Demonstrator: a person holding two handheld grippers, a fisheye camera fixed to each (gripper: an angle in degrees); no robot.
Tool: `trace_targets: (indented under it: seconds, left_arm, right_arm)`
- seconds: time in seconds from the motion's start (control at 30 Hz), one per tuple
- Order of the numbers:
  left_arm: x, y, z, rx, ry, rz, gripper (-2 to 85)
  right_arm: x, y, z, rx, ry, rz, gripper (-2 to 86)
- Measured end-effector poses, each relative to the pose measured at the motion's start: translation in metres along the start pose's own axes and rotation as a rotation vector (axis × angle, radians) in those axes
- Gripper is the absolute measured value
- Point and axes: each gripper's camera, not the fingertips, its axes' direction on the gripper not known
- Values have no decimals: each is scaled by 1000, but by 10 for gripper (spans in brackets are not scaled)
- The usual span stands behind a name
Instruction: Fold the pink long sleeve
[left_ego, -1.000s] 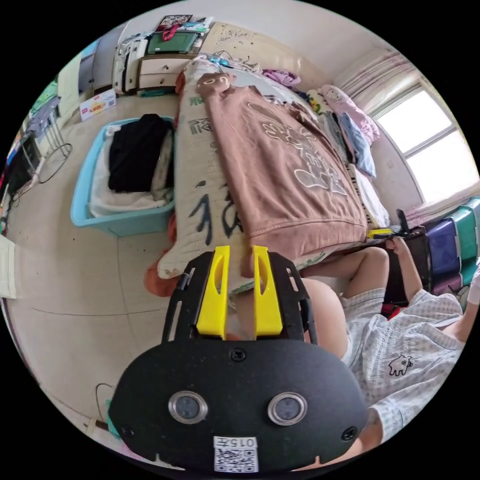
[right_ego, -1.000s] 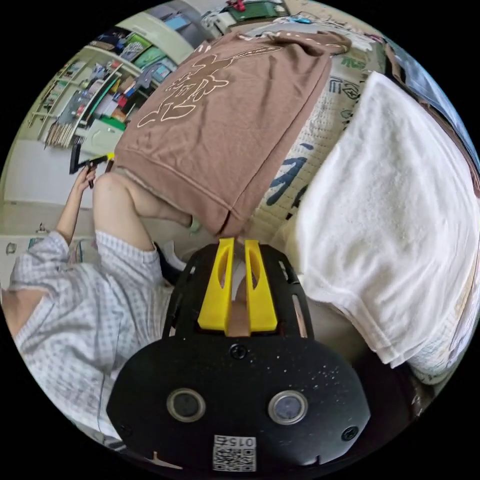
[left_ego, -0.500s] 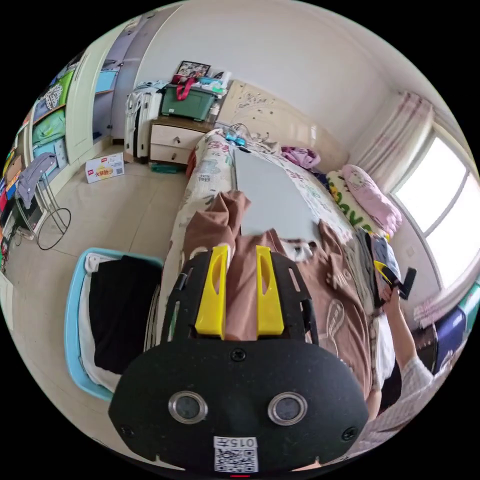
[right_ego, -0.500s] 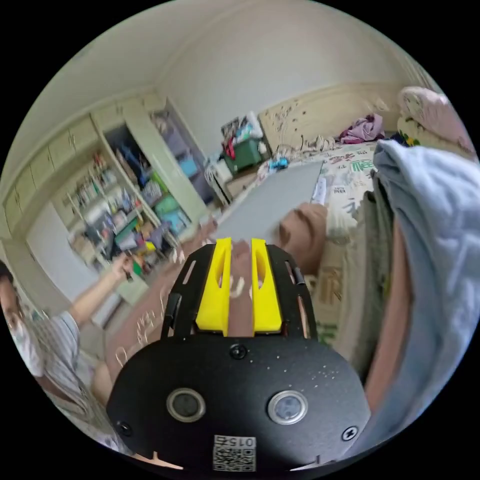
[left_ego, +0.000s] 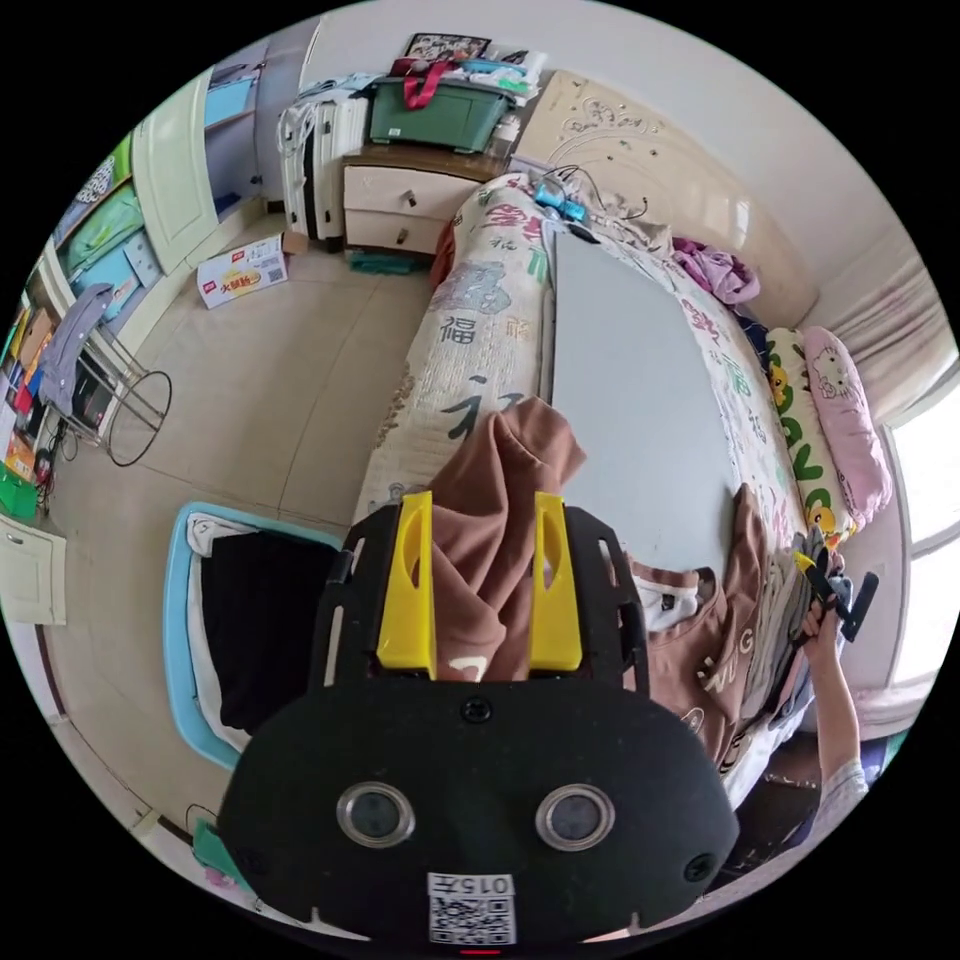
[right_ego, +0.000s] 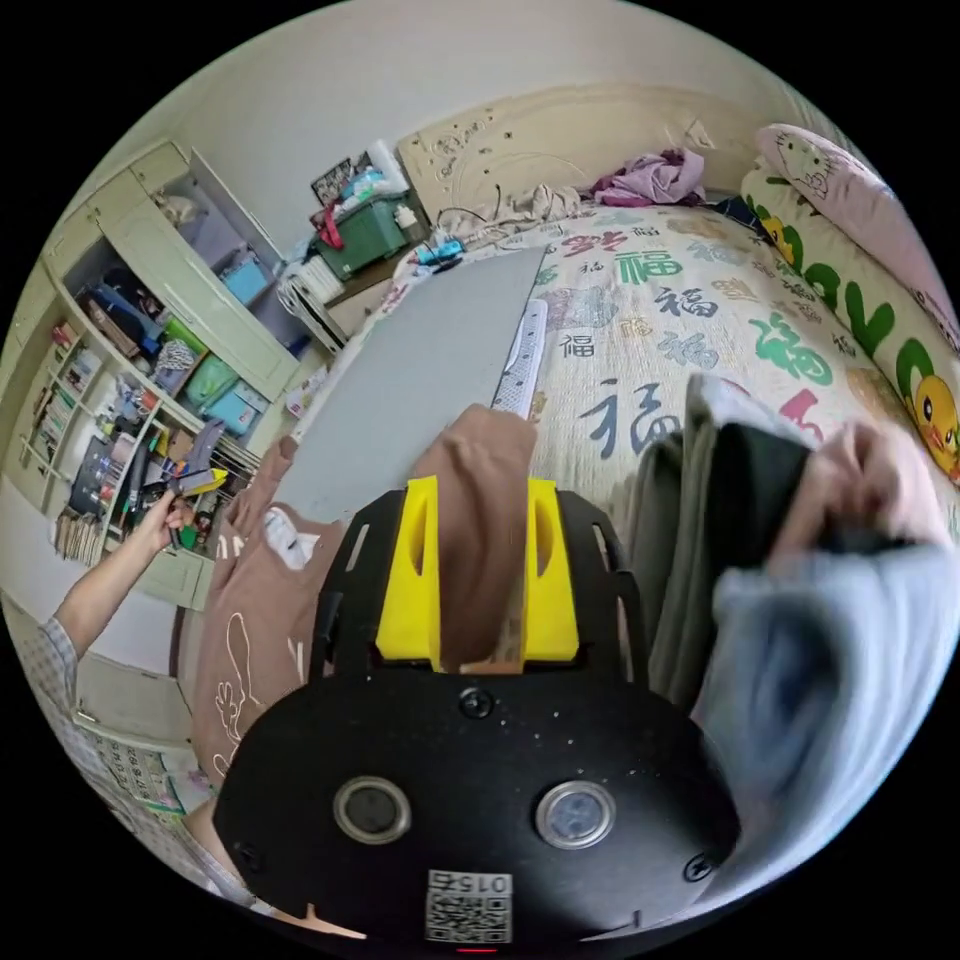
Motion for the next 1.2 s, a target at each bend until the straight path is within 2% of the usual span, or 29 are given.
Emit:
trace_targets:
  seconds: [0.07, 0.2, 0.27, 0.3, 0.37, 0.4, 0.5, 0.57, 0.63, 0.67, 0.77, 0.87, 0.97, 1.03, 1.2]
  left_arm:
    - [-2, -25, 24, -46, 54, -1, 155]
    - [3, -52, 67, -114, 72, 18, 156]
    - [7, -60, 99, -222, 140, 49, 126]
    - [8, -61, 105, -253, 142, 60, 116]
    - [8, -62, 112, -302, 122, 98, 39]
    - [5, -61, 109, -294, 118, 97, 35]
    - [-29, -53, 63, -155, 118, 3, 23]
    - [-85, -36, -8, 50, -38, -191, 23]
    - [-135, -16, -54, 160, -177, -354, 30]
    - [-166, -3, -76, 183, -263, -425, 38]
    - [-228, 39, -114, 179, -347, -593, 89]
    - [-250, 95, -139, 266, -280, -653, 94]
    - [-260, 137, -141, 210, -207, -668, 94]
    - [-260, 162, -146, 211, -165, -662, 93]
    - [-261, 227, -148, 174, -22, -665, 89]
  right_arm:
    - [3, -51, 35, -58, -27, 64, 144]
    - [1, -90, 101, -216, -15, 106, 148]
    - [1, -93, 143, -347, -83, 144, 122]
    - [0, -93, 147, -349, -93, 164, 113]
    - [-16, -92, 138, -307, -46, 115, 67]
    - [-20, -92, 133, -305, -41, 107, 51]
    - [-37, -91, 54, -191, 11, 117, 48]
    - [-44, -84, -51, -15, 128, 123, 47]
    - [-40, -70, -127, 113, 243, 191, 45]
    - [-36, -58, -167, 182, 280, 253, 44]
    - [-26, -18, -226, 275, 292, 387, 42]
    - [-41, 15, -242, 334, 225, 390, 41]
    - [-75, 27, -241, 331, 226, 302, 42]
    - [-80, 42, -244, 346, 268, 339, 43]
    - [-26, 106, -234, 299, 349, 456, 54]
